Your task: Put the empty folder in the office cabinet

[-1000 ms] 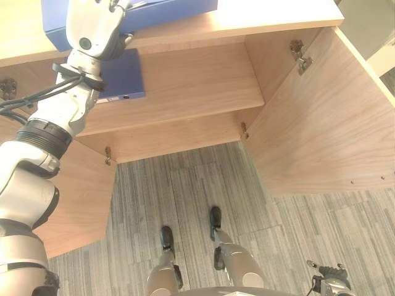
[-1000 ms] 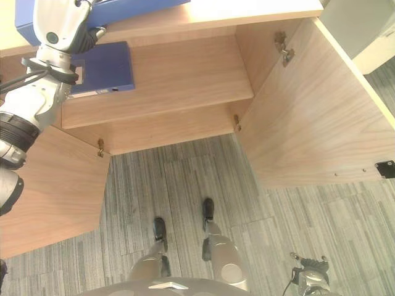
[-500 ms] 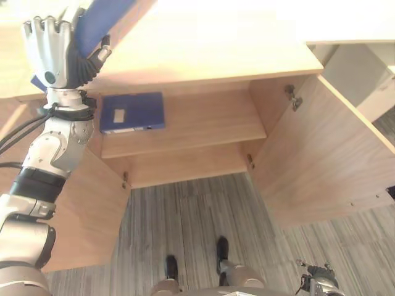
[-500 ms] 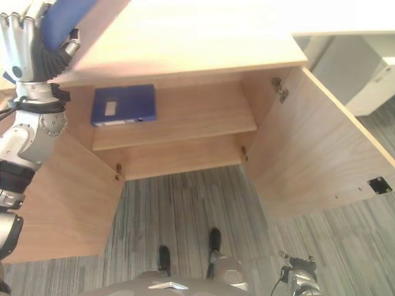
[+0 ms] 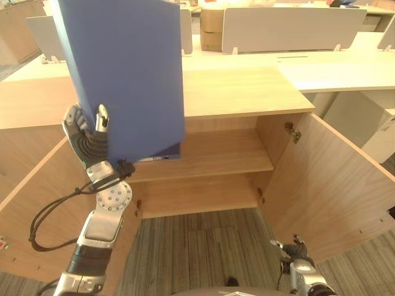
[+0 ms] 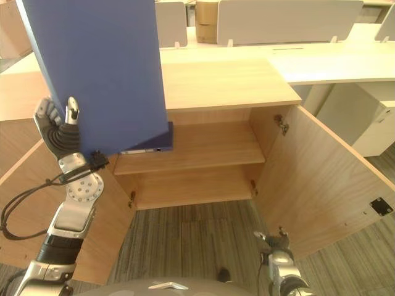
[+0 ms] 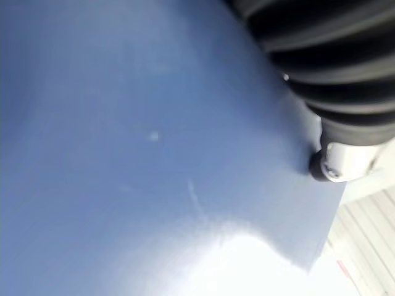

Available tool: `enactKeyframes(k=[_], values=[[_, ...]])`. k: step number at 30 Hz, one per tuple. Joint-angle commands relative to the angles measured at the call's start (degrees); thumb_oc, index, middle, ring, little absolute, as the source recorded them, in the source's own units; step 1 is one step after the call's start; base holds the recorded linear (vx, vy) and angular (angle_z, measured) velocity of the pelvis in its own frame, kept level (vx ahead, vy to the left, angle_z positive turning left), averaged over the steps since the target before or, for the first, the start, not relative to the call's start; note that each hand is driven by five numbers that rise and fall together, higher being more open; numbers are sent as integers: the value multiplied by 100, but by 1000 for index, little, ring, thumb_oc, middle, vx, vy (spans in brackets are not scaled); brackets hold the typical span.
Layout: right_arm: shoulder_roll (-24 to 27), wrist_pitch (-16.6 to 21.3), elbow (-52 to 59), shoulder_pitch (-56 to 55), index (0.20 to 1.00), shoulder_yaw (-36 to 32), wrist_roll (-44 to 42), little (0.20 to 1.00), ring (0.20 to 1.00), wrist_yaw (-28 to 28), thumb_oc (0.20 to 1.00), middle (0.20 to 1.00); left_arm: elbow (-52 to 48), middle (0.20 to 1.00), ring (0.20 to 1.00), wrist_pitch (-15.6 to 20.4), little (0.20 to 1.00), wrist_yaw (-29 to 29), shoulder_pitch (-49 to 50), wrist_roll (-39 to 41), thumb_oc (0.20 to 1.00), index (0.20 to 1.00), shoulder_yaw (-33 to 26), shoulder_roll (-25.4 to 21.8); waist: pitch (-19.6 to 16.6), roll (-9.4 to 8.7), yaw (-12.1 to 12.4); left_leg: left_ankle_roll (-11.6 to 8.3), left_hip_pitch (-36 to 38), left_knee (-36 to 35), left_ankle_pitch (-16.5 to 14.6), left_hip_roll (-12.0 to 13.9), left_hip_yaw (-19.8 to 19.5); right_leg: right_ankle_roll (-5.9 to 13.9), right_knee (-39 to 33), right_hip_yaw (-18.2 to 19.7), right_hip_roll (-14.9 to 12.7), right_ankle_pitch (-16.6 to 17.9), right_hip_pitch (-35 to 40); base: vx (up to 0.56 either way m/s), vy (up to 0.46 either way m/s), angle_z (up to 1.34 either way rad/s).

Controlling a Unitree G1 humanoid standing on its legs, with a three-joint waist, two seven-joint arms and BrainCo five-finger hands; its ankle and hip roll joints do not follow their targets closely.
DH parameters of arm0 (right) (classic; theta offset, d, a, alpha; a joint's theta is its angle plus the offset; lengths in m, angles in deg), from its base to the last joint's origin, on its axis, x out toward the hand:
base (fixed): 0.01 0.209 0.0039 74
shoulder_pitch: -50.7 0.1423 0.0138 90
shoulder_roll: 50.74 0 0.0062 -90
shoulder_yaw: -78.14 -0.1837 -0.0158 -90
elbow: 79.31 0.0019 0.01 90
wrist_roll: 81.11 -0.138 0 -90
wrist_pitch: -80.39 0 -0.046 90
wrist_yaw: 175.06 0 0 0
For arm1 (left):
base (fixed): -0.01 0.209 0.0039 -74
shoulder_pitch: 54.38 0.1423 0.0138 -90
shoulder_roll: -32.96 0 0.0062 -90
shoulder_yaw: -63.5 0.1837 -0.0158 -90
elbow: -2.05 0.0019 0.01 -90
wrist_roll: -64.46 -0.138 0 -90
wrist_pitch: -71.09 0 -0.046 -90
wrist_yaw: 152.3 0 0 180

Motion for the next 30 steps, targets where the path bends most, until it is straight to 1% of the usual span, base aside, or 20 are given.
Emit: enactKeyframes(k=[1,2,3,4,10,11,13,15,17,18,19,20,22,23,27,29,30], values=[[212,314,278,493,1000,-45,-88,1000,1000,64,1000,1000,47,200,200,436,200,595,-126,768,200,200,-156,-204,-2,-174,29,-14,-158,21,-363,-2,364,545,-2,-171,-406,-711,334,0,0,0],[242,343,539,549,1000,-94,-277,1000,1000,55,1000,1000,45,200,200,408,200,719,64,893,200,200,-120,-145,-2,-172,55,-3,-147,21,-368,-10,367,541,-2,-178,-414,-704,349,0,0,0],[203,499,1059,618,1000,-241,-789,1000,1000,60,1000,1000,64,200,200,397,200,912,374,1099,200,200,-83,-53,3,-178,85,21,-132,21,-385,-22,371,538,-2,-189,-431,-689,362,-2,24,4],[175,577,1274,630,1000,-280,-1026,1000,1000,84,1000,1000,79,200,200,368,200,1015,518,1177,200,200,-51,-22,1,-180,106,29,-121,21,-392,-29,365,537,-2,-192,-430,-692,375,0,0,0],[178,573,1285,616,1000,-277,-1033,1000,1000,84,1000,1000,74,200,200,367,200,1021,528,1181,200,200,-51,-22,-2,-180,108,29,-115,21,-394,-29,367,537,-2,-190,-430,-694,380,0,0,1],[181,787,2473,768,1000,-238,-2095,1000,1000,361,1000,1000,156,200,200,212,200,1536,1084,1705,200,200,270,141,17,-234,218,43,-37,21,-430,-17,339,537,-2,-216,-452,-720,470,0,0,0],[223,775,2720,873,1000,-153,-2261,1000,1000,444,1000,1000,125,200,200,154,200,1686,1175,1829,200,200,376,165,3,-261,253,46,-66,21,-403,-24,331,530,-2,-223,-466,-698,450,0,0,0],[226,773,2723,870,1000,-152,-2263,1000,1000,444,1000,1000,123,200,200,152,200,1689,1178,1832,200,200,375,166,1,-260,252,46,-67,21,-403,-24,331,530,-2,-223,-466,-698,449,-6,-4,2],[127,724,3096,1006,1000,183,-2854,1000,1000,639,1000,1000,7,200,200,9,200,1937,1311,1947,200,200,601,158,26,-308,320,42,-66,21,-387,-18,319,521,-2,-226,-461,-682,453,-18,-8,10],[93,687,3226,1005,1000,323,-3018,1000,1000,691,1000,1000,-38,200,200,-27,200,1970,1333,1956,200,200,641,147,29,-320,336,39,-71,21,-382,-16,322,521,-2,-230,-461,-678,448,0,0,0],[102,608,3763,1016,1000,660,-3105,1000,1000,961,1000,1000,-140,200,200,-56,200,2013,1416,1985,200,200,661,120,54,-346,371,35,-87,21,-370,-12,322,516,-2,-224,-459,-668,431,0,0,0],[104,604,3772,1007,1000,664,-3105,1000,1000,959,1000,1000,-143,200,200,-58,200,2014,1423,1986,200,200,658,122,50,-345,368,35,-86,21,-371,-12,323,516,-2,-224,-459,-668,431,0,0,0],[104,603,4340,968,1000,1089,-3224,1000,1000,1257,1000,1000,-217,200,200,-39,200,2066,1481,2199,200,200,662,151,96,-361,397,29,-112,21,-355,-2,331,514,-2,-220,-462,-655,406,-34,2,0],[80,611,4488,932,1000,1208,-3278,1000,1000,1314,1000,1000,-264,200,200,-35,200,2069,1512,2241,200,200,661,153,101,-364,400,29,-117,21,-357,-3,333,512,-2,-222,-464,-652,401,0,0,0],[24,607,4645,949,1000,1453,-3339,1000,1000,1393,1000,1000,-300,200,200,-32,200,2060,1546,2317,200,200,658,168,110,-370,416,29,-122,21,-356,-5,328,510,-2,-220,-465,-650,394,0,0,0],[-35,580,4714,1061,1000,1698,-3341,1000,1000,1480,1000,1000,-308,200,200,-23,200,2083,1593,2460,200,200,648,190,119,-388,446,27,-138,21,-347,-5,321,506,-2,-228,-467,-646,380,0,0,0],[-35,580,4714,1061,1000,1698,-3341,1000,1000,1480,1000,1000,-308,200,200,-23,200,2083,1593,2460,200,200,648,190,119,-388,446,27,-138,21,-347,-5,321,506,-2,-228,-467,-646,380,0,0,0]])
